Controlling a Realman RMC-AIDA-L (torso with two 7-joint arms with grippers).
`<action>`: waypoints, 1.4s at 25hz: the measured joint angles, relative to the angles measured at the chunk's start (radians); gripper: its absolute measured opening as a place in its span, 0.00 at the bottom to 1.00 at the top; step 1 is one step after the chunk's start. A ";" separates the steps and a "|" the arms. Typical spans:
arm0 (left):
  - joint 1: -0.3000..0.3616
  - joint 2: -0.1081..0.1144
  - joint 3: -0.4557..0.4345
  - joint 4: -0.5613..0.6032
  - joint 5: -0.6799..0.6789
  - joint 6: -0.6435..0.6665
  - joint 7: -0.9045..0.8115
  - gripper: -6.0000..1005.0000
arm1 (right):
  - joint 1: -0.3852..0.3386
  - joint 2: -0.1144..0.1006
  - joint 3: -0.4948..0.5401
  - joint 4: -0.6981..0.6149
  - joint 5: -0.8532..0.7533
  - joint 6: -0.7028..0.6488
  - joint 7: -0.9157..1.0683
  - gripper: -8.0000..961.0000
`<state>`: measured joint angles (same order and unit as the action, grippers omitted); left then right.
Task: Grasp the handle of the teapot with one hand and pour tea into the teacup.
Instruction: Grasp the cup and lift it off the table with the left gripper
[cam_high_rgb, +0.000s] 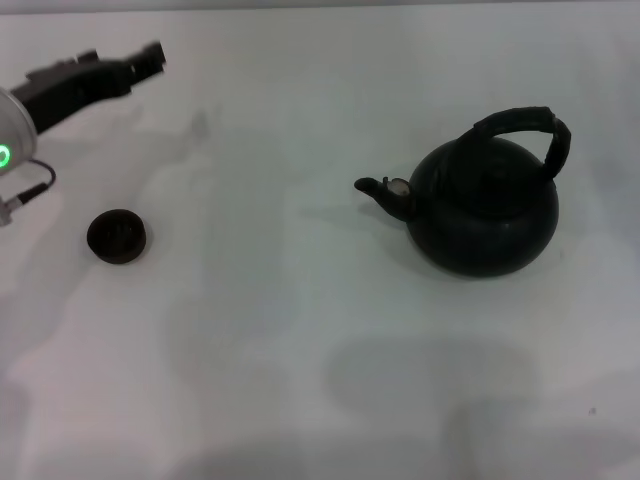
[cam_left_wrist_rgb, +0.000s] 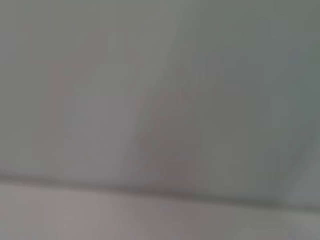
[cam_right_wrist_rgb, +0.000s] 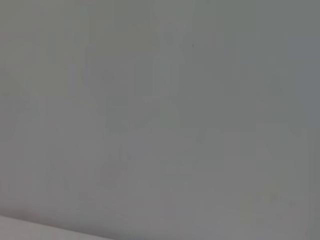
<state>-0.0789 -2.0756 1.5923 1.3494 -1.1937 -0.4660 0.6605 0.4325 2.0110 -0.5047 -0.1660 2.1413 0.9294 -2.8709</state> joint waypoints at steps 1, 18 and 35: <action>0.002 -0.001 0.004 0.014 0.068 -0.015 -0.059 0.88 | 0.000 0.000 0.000 0.000 0.000 -0.001 0.000 0.70; -0.183 0.006 -0.320 0.405 0.682 -0.987 -0.640 0.88 | -0.011 -0.002 -0.002 0.000 -0.004 -0.040 -0.002 0.70; -0.359 0.024 -0.564 0.096 0.537 -1.218 -0.479 0.88 | -0.008 0.000 -0.002 0.001 0.000 -0.027 0.004 0.70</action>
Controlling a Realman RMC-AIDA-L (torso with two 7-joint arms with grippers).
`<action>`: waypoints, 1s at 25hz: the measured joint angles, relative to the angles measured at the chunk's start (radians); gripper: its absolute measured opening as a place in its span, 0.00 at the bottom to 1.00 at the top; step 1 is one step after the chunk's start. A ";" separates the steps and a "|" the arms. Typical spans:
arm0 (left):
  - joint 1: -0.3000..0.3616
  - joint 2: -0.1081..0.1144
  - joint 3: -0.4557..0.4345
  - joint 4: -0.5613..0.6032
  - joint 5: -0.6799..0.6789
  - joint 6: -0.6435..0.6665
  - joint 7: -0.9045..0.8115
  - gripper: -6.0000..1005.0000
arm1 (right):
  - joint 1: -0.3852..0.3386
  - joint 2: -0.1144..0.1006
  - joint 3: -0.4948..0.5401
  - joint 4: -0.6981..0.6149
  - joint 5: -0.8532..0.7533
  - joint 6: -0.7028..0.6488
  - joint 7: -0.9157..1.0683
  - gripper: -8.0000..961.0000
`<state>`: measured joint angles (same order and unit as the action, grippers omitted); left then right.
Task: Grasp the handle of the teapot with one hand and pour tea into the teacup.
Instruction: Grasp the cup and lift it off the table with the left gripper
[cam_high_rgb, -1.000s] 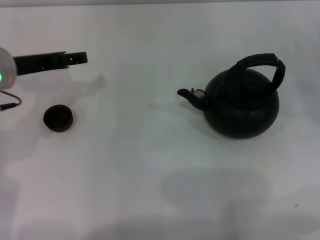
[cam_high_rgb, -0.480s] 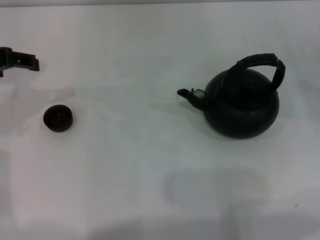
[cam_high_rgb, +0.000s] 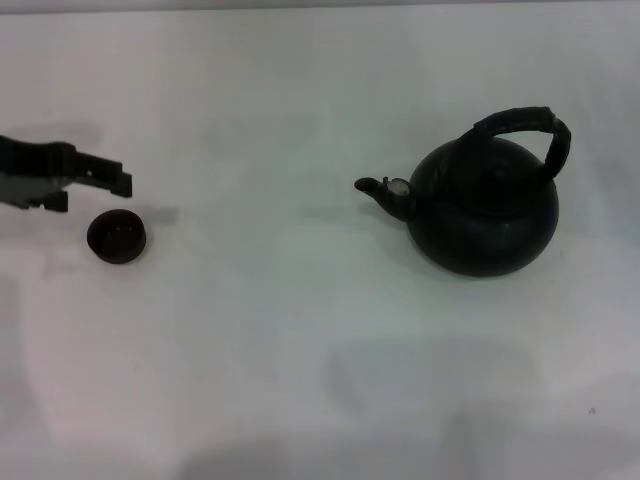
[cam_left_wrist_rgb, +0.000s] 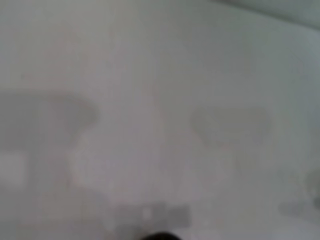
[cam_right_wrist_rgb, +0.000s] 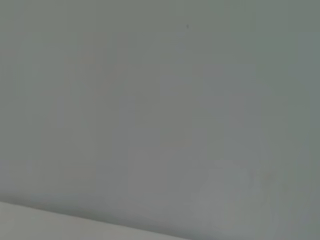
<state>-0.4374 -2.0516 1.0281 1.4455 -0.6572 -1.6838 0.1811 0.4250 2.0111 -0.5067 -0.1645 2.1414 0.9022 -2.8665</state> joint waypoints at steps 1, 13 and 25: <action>-0.004 0.000 -0.001 -0.009 0.010 -0.006 -0.001 0.88 | 0.000 0.000 0.001 0.000 0.000 0.002 0.000 0.70; -0.099 0.001 -0.001 -0.155 0.141 -0.039 0.006 0.88 | 0.004 0.000 0.000 0.007 0.000 0.025 0.004 0.70; -0.202 0.000 0.003 -0.327 0.237 -0.006 0.024 0.88 | 0.000 0.002 0.002 0.019 0.000 0.043 0.004 0.70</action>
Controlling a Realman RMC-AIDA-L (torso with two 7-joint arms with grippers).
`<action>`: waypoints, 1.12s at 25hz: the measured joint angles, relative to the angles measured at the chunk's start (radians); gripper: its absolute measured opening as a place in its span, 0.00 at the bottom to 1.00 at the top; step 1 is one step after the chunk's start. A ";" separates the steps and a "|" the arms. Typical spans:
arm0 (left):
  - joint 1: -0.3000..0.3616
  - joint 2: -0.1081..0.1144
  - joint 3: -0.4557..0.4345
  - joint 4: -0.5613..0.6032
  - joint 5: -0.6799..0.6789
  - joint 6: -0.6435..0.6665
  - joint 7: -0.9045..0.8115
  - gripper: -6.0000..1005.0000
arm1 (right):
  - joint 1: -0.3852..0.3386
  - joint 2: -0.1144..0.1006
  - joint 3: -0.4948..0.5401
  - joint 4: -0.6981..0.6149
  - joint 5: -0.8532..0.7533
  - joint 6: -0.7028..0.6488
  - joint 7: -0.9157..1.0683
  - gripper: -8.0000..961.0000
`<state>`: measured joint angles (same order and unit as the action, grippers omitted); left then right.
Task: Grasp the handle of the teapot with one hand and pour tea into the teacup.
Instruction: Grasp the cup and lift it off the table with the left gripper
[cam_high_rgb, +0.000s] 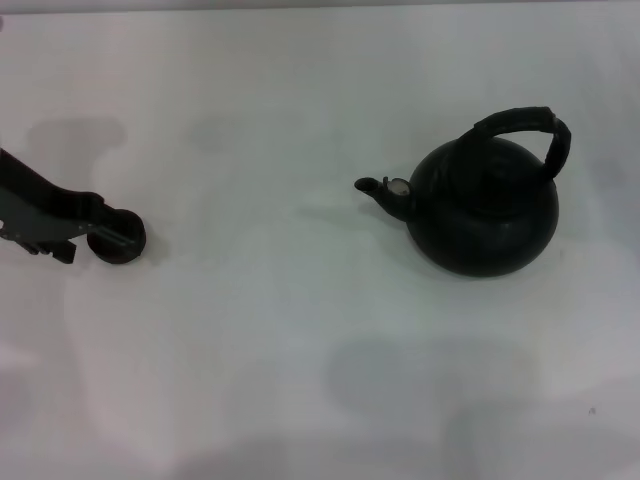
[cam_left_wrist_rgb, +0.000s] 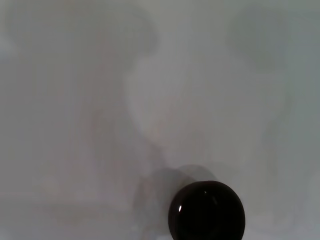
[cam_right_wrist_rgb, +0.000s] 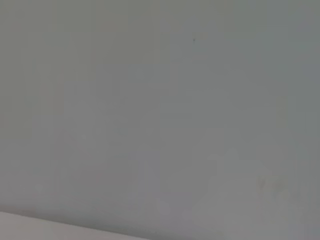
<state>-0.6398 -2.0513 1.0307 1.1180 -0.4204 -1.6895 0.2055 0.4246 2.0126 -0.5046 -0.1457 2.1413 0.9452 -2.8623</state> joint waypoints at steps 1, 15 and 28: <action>-0.007 0.000 -0.002 -0.010 0.016 0.004 0.000 0.88 | 0.001 0.000 0.000 0.000 0.000 0.000 0.000 0.70; -0.071 -0.006 -0.006 -0.158 0.055 0.116 0.016 0.88 | 0.006 0.000 -0.002 -0.004 0.000 0.008 0.000 0.70; -0.095 -0.010 -0.002 -0.243 0.060 0.193 0.017 0.88 | 0.006 0.000 -0.002 -0.006 0.000 0.032 0.000 0.70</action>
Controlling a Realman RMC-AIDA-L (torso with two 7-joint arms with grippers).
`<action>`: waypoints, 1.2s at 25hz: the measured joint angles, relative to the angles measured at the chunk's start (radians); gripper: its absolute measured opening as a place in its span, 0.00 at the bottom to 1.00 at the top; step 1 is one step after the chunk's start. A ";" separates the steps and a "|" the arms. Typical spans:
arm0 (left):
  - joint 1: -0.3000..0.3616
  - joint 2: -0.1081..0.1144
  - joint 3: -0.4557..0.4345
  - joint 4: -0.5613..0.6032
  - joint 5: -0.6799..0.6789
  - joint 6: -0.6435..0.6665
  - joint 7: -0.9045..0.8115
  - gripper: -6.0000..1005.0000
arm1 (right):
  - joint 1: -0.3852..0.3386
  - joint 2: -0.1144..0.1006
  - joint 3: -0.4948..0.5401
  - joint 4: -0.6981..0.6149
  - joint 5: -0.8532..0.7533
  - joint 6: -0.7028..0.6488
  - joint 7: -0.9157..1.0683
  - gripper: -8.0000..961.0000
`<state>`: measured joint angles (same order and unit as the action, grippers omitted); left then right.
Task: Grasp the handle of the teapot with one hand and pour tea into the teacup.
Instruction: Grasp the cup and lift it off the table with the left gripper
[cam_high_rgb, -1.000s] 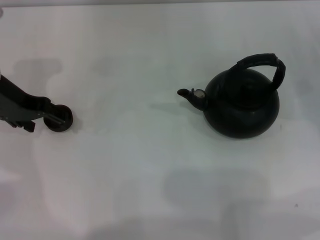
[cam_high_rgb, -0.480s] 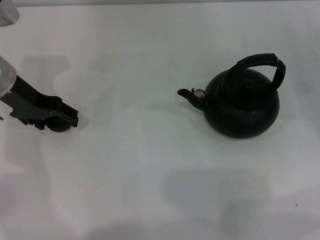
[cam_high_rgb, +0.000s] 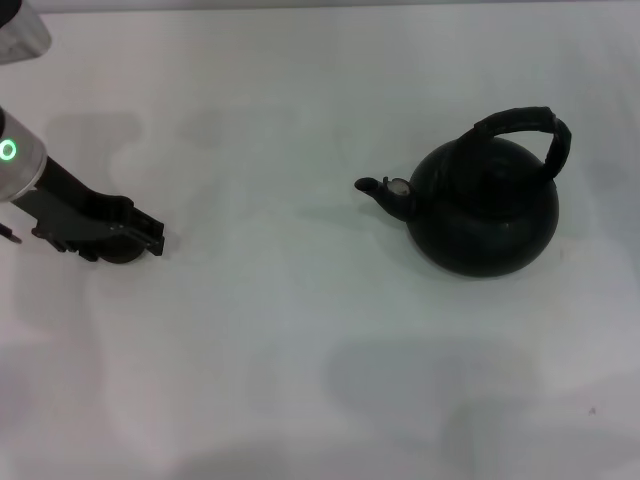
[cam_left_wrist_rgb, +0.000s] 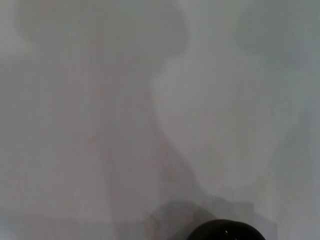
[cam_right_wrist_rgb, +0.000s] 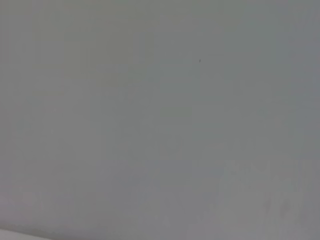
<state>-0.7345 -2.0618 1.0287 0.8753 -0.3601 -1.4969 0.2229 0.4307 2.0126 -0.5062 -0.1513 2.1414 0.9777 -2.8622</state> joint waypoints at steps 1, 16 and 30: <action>0.000 0.000 0.000 0.000 0.000 0.000 0.000 0.88 | 0.000 0.000 0.000 -0.001 0.000 0.000 0.000 0.70; -0.003 0.000 -0.004 0.006 0.042 0.020 -0.010 0.85 | -0.009 -0.001 0.002 -0.002 0.000 -0.001 0.001 0.70; -0.064 0.005 0.002 0.011 0.044 0.023 0.016 0.71 | -0.007 -0.002 0.000 0.002 0.000 -0.003 0.001 0.70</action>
<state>-0.7983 -2.0567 1.0307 0.8867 -0.3158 -1.4743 0.2393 0.4238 2.0109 -0.5064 -0.1494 2.1415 0.9746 -2.8608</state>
